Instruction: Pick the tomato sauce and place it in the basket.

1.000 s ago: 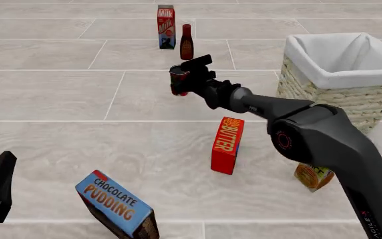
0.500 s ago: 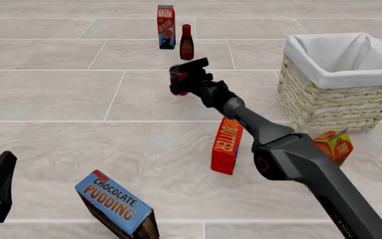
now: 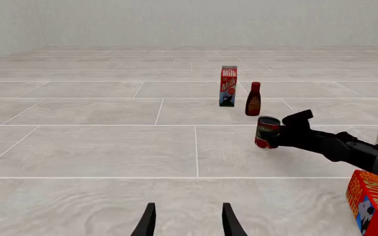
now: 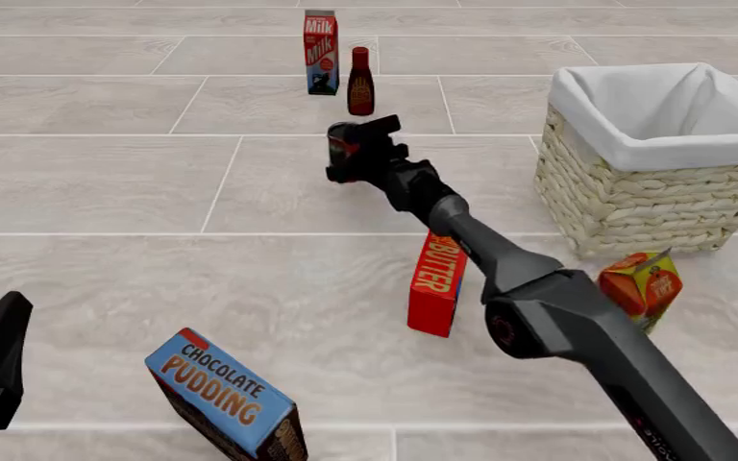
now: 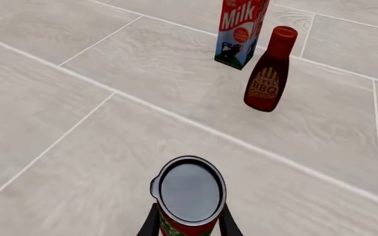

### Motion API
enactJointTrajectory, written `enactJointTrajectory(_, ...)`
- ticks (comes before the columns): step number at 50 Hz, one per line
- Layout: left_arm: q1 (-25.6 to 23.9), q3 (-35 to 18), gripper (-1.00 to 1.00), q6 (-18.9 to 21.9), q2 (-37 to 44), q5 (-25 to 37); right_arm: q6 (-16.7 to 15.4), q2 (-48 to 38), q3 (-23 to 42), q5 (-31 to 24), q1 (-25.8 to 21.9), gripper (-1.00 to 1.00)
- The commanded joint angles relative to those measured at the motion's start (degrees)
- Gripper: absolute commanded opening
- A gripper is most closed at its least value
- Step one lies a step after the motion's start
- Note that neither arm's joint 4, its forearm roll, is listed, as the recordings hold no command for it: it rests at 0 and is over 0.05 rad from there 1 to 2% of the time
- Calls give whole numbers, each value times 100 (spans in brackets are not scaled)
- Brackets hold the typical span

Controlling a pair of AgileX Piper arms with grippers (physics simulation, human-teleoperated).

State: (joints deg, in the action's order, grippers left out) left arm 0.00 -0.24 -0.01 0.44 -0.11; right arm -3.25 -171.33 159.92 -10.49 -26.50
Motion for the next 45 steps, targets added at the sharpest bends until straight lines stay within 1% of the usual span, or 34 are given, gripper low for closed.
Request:
enactJointTrajectory(1,-1,0,100,1,0,0,110,921,-1572,819,-8,-100)
enactJointTrajectory(2,1,0,100,-1,1,0,103,1036,-1783,927,-13,-100)
enactJointTrajectory(5,1,0,100,0,0,0,86,1270,-2155,1092,0,-100)
enactJointTrajectory(8,0,0,100,0,0,0,53,1482,-2456,1213,7,-100)
enactJointTrajectory(10,1,0,100,-1,0,0,50,1541,-2545,1244,2,-100)
enactJointTrajectory(14,0,0,100,-1,0,0,22,1865,-2999,1427,-5,-100)
enactJointTrajectory(23,0,0,100,0,-1,0,-13,2291,-3623,1657,-24,-100)
enactJointTrajectory(33,-1,0,100,0,-1,0,-58,2917,-4463,1972,-6,-100)
enactJointTrajectory(37,0,0,100,0,0,0,-91,3246,-4893,2115,0,-100)
enactJointTrajectory(39,-1,0,100,0,0,0,-87,3311,-4977,2143,-1,-100)
enactJointTrajectory(45,0,0,100,0,-1,0,-102,3940,-5829,2444,-3,-100)
